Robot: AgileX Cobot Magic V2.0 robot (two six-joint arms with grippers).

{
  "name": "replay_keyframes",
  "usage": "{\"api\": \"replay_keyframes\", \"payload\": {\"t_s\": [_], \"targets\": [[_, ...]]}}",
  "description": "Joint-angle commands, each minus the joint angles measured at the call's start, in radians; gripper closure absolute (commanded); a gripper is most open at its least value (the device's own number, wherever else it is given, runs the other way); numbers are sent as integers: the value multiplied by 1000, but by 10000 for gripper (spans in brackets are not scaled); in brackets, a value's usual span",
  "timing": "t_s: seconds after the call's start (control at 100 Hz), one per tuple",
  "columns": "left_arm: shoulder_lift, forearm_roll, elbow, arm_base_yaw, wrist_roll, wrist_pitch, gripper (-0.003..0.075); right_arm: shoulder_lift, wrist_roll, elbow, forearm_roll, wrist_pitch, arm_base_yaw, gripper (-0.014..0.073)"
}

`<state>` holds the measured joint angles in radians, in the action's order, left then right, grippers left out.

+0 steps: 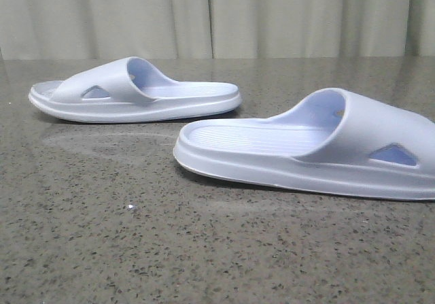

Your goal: Insert blue slippers together front up

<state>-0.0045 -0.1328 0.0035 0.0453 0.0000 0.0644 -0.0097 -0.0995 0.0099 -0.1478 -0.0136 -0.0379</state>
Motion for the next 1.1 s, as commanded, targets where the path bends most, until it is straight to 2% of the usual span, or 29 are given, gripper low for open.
{"api": "replay_keyframes", "payload": {"t_s": [0.0, 0.11, 0.28, 0.34, 0.44, 0.55, 0.64, 0.78, 0.93, 0.98, 1.09], "targets": [[-30, -82, 9, 5, 0, -85, 705, -22, -4, 22, -100, -94, 2, 672], [-30, -227, 7, 5, 0, -98, 705, -22, -4, 22, -246, -90, 2, 672], [-30, -565, 5, 5, 0, -129, 705, -22, -4, 16, -549, -76, 2, 672], [-30, -608, -5, 5, 0, -120, 705, -22, -4, 0, -609, -48, 2, 672], [-23, -592, -43, 7, 0, -58, 705, 5, -15, -46, -595, 44, 2, 672], [38, -496, -129, 7, 0, -9, 705, 95, -42, -128, -537, 116, 2, 671], [147, -371, -227, 7, 0, 67, 705, 242, -42, -224, -464, 198, 2, 671], [384, -172, -411, 7, 0, 275, 705, 529, -42, -415, -360, 393, 2, 672], [581, -174, -553, 7, 0, 403, 705, 748, -73, -592, -354, 565, 2, 672], [614, -174, -576, 7, 0, 426, 704, 781, -99, -628, -354, 605, 2, 672], [678, -212, -619, 7, 92, 466, 703, 806, -153, -674, -356, 680, 2, 665]]}}
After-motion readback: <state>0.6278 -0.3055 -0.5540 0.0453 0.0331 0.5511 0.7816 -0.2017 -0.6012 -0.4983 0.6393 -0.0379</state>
